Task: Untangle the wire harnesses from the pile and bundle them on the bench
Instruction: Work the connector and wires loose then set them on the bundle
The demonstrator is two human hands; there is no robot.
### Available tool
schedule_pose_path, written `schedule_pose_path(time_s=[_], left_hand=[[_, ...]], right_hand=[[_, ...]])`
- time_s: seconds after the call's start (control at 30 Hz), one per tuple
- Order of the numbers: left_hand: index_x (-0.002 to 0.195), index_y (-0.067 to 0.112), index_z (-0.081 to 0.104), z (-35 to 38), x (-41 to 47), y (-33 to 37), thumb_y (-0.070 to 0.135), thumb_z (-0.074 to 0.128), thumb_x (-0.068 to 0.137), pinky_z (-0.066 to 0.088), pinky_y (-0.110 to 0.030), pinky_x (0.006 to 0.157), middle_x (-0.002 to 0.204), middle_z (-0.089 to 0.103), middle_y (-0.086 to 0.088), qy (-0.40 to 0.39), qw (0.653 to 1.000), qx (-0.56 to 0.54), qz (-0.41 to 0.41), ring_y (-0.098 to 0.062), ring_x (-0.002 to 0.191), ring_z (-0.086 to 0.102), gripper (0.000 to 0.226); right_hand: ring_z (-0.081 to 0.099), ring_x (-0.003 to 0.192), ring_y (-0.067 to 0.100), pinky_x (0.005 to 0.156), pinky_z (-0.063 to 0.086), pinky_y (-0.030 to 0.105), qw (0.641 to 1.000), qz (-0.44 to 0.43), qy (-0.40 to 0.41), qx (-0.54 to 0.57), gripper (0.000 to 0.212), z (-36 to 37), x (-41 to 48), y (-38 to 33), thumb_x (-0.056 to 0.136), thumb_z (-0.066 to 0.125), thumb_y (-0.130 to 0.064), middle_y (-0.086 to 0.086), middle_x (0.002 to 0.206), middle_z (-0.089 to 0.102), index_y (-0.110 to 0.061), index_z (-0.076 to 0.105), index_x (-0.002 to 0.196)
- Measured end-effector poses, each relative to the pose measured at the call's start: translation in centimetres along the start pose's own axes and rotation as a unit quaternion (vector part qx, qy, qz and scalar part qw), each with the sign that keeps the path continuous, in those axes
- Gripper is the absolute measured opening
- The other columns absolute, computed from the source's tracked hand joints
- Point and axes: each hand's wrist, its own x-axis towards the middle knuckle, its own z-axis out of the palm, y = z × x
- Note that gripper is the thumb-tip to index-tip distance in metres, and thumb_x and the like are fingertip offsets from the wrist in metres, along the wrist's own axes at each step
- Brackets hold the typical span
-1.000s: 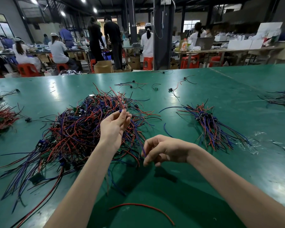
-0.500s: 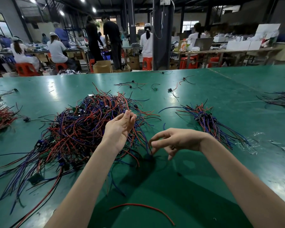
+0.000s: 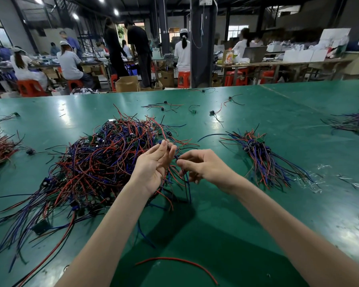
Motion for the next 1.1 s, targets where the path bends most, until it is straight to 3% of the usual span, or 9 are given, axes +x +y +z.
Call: schedule_pose_path(time_s=[0.13,0.27,0.5,0.6,0.8,0.9,0.97,1.03,1.1], left_hand=[[0.087,0.01,0.06,0.0,0.0,-0.4,0.012,0.056,0.092,0.028,-0.007,0.032,0.074,0.07,0.002,0.001,0.998,0.06,-0.004,-0.005,0.061,0.069,0.006],[0.093,-0.001,0.061,0.2,-0.1,-0.6,0.002,0.05,0.093,0.054,-0.015,0.055,0.081,0.069,-0.01,-0.044,0.999,0.014,-0.002,-0.013,0.064,0.07,0.011],[0.105,-0.002,0.061,-0.2,0.1,-1.1,0.0,0.048,0.093,0.058,-0.022,0.067,0.098,0.069,-0.013,-0.08,0.996,0.043,-0.019,-0.018,0.078,0.071,0.018],[0.105,-0.002,0.061,-0.2,0.0,-1.3,-0.003,0.046,0.094,0.058,-0.023,0.067,0.099,0.068,-0.014,-0.085,0.994,0.073,-0.013,-0.019,0.077,0.071,0.019],[0.101,-0.004,0.062,0.0,-0.3,-2.4,-0.012,0.042,0.094,0.059,-0.025,0.068,0.094,0.068,-0.016,-0.071,0.987,0.143,-0.006,-0.02,0.072,0.07,0.023],[0.1,-0.003,0.063,0.1,-0.5,-2.7,-0.012,0.044,0.093,0.058,-0.024,0.064,0.091,0.068,-0.016,-0.067,0.981,0.18,0.004,-0.019,0.068,0.069,0.022],[0.098,-0.002,0.062,0.3,-0.8,-2.9,-0.011,0.044,0.094,0.059,-0.024,0.064,0.09,0.066,-0.016,-0.064,0.972,0.226,0.019,-0.018,0.065,0.068,0.021],[0.099,-0.003,0.061,0.5,-1.1,-3.2,-0.011,0.044,0.094,0.059,-0.025,0.065,0.09,0.064,-0.016,-0.067,0.958,0.276,0.035,-0.018,0.065,0.067,0.02],[0.103,-0.004,0.06,0.7,-1.5,-3.0,-0.01,0.044,0.095,0.059,-0.026,0.064,0.09,0.062,-0.017,-0.087,0.937,0.332,0.065,-0.019,0.066,0.065,0.018]], right_hand=[[0.048,0.039,0.004,0.036,0.038,0.015,0.999,-0.008,0.027,0.026,0.009,0.7,0.1,0.4,0.093,0.057,-0.009,0.002,0.061,0.063,-0.011,0.06,0.085],[0.048,0.037,0.004,0.035,0.037,0.016,0.996,-0.016,0.067,0.05,0.013,0.3,0.3,0.5,0.092,0.056,-0.004,0.001,0.058,0.062,-0.011,0.059,0.081],[0.05,0.041,0.008,0.038,0.041,0.018,0.971,-0.043,0.217,0.09,0.005,-7.6,1.9,-1.7,0.09,0.058,-0.003,0.002,0.058,0.064,-0.003,0.061,0.086],[0.046,0.036,0.007,0.035,0.036,0.017,0.944,0.001,0.319,0.088,0.011,-12.0,2.5,-1.1,0.088,0.059,0.001,0.01,0.059,0.059,-0.002,0.06,0.078],[0.041,0.028,0.008,0.029,0.033,0.014,0.91,0.225,0.328,-0.117,0.016,-16.4,1.6,3.1,0.084,0.06,0.006,0.018,0.063,0.059,0.006,0.061,0.068],[0.047,0.038,0.012,0.035,0.04,0.018,0.895,0.248,0.312,-0.199,0.016,-16.5,1.0,4.1,0.084,0.061,0.001,0.016,0.063,0.065,0.004,0.066,0.069],[0.059,0.057,0.022,0.055,0.053,0.027,0.863,0.247,0.316,-0.306,0.016,-16.1,0.9,4.1,0.082,0.061,-0.005,0.016,0.069,0.067,0.002,0.069,0.07],[0.061,0.076,0.031,0.068,0.049,0.031,0.818,0.248,0.325,-0.404,0.014,-14.9,0.7,3.6,0.081,0.06,-0.011,0.02,0.082,0.065,0.001,0.062,0.072],[0.06,0.084,0.036,0.068,0.043,0.033,0.771,0.222,0.343,-0.489,0.012,-13.2,0.4,3.3,0.083,0.059,-0.013,0.022,0.098,0.058,-0.002,0.054,0.082]])
